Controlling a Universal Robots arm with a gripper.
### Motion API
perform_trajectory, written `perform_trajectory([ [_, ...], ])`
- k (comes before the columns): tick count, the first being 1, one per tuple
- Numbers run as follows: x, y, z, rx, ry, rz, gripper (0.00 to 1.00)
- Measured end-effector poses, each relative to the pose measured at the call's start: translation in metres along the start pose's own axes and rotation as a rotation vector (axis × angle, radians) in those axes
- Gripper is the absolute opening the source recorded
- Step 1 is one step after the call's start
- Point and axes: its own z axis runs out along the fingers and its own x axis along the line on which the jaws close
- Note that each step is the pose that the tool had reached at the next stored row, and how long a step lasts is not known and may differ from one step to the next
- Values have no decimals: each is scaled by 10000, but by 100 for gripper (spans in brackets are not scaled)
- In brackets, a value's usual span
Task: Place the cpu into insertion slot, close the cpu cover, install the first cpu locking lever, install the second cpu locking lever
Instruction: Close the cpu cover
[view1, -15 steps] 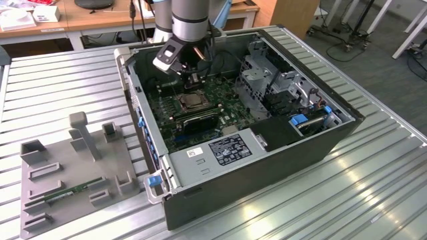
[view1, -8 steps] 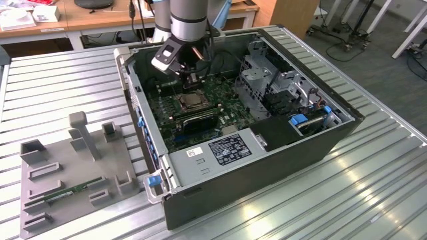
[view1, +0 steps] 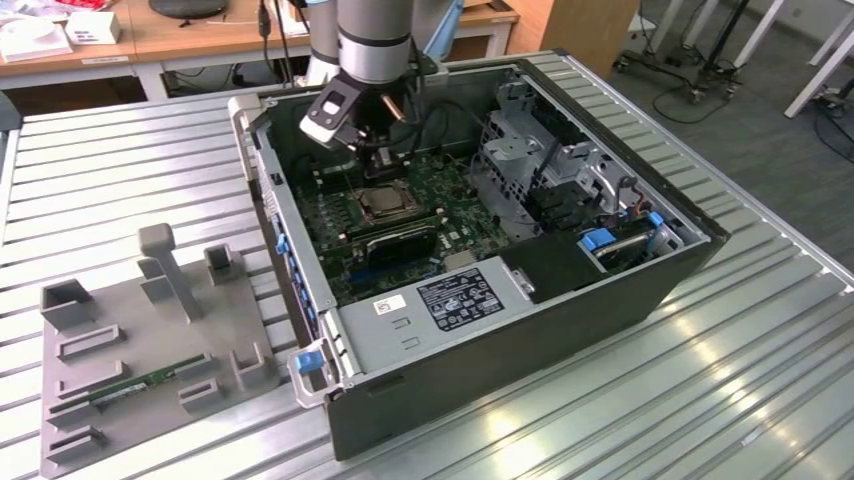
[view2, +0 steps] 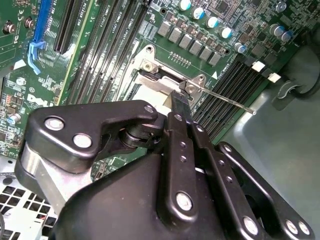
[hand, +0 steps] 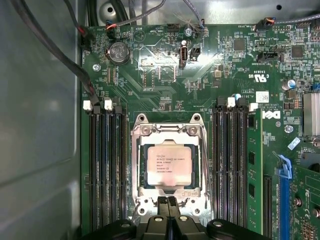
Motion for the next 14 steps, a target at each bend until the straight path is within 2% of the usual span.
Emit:
perform_trajectory([
  [14,-1,-50,-1,0,1,0,11],
])
